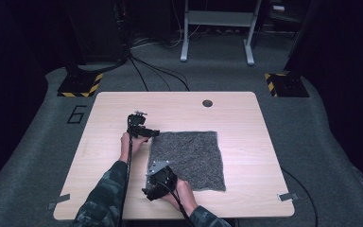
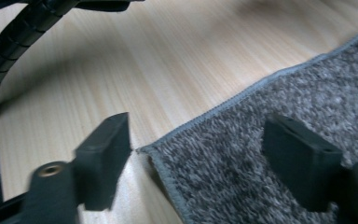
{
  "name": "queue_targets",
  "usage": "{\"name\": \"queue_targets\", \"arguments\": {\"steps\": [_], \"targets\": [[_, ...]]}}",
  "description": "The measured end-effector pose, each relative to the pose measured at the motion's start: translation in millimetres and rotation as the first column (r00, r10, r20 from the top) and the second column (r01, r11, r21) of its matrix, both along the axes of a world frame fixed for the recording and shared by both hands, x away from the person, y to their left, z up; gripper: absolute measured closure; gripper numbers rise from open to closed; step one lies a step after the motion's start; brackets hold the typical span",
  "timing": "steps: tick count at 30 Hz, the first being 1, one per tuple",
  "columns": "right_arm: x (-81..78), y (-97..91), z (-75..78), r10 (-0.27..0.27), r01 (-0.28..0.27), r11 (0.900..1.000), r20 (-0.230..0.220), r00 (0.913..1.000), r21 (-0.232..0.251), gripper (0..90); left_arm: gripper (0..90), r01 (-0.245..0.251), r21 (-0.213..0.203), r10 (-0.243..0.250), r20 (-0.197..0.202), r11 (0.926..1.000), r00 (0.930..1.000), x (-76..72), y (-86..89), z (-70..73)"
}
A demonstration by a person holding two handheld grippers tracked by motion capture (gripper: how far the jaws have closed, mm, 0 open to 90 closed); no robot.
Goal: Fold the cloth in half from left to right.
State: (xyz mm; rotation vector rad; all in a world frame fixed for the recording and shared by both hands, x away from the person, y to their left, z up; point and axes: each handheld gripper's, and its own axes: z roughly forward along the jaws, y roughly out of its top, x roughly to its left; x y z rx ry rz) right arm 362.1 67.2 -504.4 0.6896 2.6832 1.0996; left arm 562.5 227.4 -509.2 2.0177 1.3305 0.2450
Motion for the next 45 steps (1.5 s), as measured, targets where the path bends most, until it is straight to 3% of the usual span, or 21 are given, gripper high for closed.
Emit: {"name": "queue_targets", "arguments": {"steps": [4,7,12,14,15,19,20,23,26,28,31,32,34,35,41,45], "targets": [[1.0,0.0,-0.4,-0.023,0.023,0.9997,0.019,0.9996,-0.008,42.8,29.2,0.004,0.003,-0.004,-0.002,1.0,1.0,-1.3,-0.1,0.5],[-0.4,0.3,0.3,-0.009,0.009,0.9997,0.009,0.9999,-0.024,45.5,32.9,0.014,0.01,-0.014,0.008,0.9998,0.9999,-2.9,-0.1,0.2],[-9.9,2.9,4.0,0.025,-0.024,0.9995,0.045,0.9987,-0.021,49.4,40.1,0.028,0.004,-0.028,0.012,0.9996,0.9995,-4.6,2.4,0.1],[-11.1,3.4,4.1,0.04,-0.04,0.999,0.041,0.9983,-0.021,50.5,41.2,0.029,0.003,-0.03,0.011,0.9996,0.9995,-5.0,2.8,0.2],[-13.3,4.1,5.3,0.051,-0.05,0.9976,0.028,0.9983,-0.049,51.1,42.9,0.031,0.003,-0.031,0.012,0.9995,0.9994,-5.2,3.1,0.1],[-14.8,7.9,0.3,0.066,-0.064,0.9963,0.038,0.9971,-0.057,55.2,48.6,0.039,0.007,-0.039,0.01,0.9992,0.9992,-6.9,3.1,0.3],[-15.4,8.8,-1.3,0.069,-0.067,0.9953,0.027,0.9972,-0.07,58.9,56.8,0.044,0.008,-0.044,0.016,0.999,0.9989,-7.6,2.7,-0.1],[-16.3,10.0,-3.6,0.072,-0.07,0.9944,0.027,0.997,-0.079,61.3,62.3,0.051,0.012,-0.051,0.003,0.9986,0.9987,-8.1,2.0,0.7],[-17.0,10.8,-6.0,0.08,-0.078,0.9915,0.012,0.9967,-0.104,70.2,67.5,0.047,0.038,-0.048,0.016,0.9982,0.9987,-8.5,-0.5,0.8],[-15.3,9.8,-8.8,0.077,-0.076,0.9944,0.014,0.9969,-0.073,74.2,72.0,0.059,0.046,-0.06,0.012,0.9972,0.9982,-8.5,-0.7,1.0],[-11.3,6.1,-8.3,0.07,-0.07,0.9951,-0.007,0.9975,-0.07,82.4,80.3,0.036,0.038,-0.036,0.0,0.9986,0.9993,-9.2,-2.0,0.9],[-11.3,5.4,-10.3,0.053,-0.053,0.9975,0.002,0.9986,-0.047,84.8,83.5,0.029,0.039,-0.028,-0.01,0.9988,0.9996,-10.0,-3.7,1.3],[-12.7,4.7,-9.2,0.043,-0.044,0.9974,-0.018,0.9989,-0.057,85.7,84.3,0.03,0.053,-0.03,-0.003,0.9981,0.9996,-10.2,-5.5,1.4],[-12.6,4.2,-11.0,0.047,-0.047,0.998,0.013,0.9988,-0.043,87.3,86.1,0.032,0.057,-0.032,-0.004,0.9979,0.9995,-10.3,-6.4,1.6],[-15.1,3.5,-10.2,0.042,-0.042,0.9979,0.001,0.9991,-0.05,88.6,89.4,0.041,0.064,-0.042,0.008,0.9971,0.9991,-10.8,-7.6,1.0],[-16.0,3.2,-10.3,0.046,-0.045,0.9983,0.028,0.9985,-0.036,88.7,89.8,0.042,0.086,-0.044,0.028,0.9955,0.9986,-12.8,-9.4,1.0]]}}
